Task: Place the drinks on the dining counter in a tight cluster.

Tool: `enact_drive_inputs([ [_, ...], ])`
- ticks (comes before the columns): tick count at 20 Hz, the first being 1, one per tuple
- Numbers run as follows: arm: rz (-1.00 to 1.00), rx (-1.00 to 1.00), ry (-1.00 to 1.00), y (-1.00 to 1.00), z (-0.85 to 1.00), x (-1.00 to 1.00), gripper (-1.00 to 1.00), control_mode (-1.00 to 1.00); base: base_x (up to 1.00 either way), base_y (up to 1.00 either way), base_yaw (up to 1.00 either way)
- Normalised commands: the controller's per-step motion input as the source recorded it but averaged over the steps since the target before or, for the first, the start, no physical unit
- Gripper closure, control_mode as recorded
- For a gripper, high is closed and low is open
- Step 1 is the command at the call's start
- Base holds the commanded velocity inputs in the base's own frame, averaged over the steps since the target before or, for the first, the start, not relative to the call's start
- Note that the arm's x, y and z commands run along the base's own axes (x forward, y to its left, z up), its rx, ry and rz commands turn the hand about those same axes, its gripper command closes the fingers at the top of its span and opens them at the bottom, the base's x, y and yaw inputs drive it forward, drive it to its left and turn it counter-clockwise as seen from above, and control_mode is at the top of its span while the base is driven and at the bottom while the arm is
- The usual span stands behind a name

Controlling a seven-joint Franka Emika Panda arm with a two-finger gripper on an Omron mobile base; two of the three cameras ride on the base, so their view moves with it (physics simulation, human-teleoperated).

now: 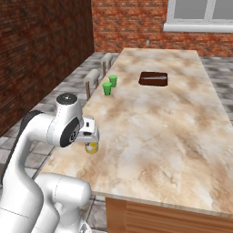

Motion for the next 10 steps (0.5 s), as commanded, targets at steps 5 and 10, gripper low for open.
enact_drive_inputs([
  [5,-0.10,0.00,0.00,-0.05,0.13,-0.35,-1.00,-1.00,0.00,0.00,0.00],
  [10,-0.11,0.00,0.00,-0.01,0.32,-0.45,-1.00,-1.00,0.00,0.00,0.00],
])
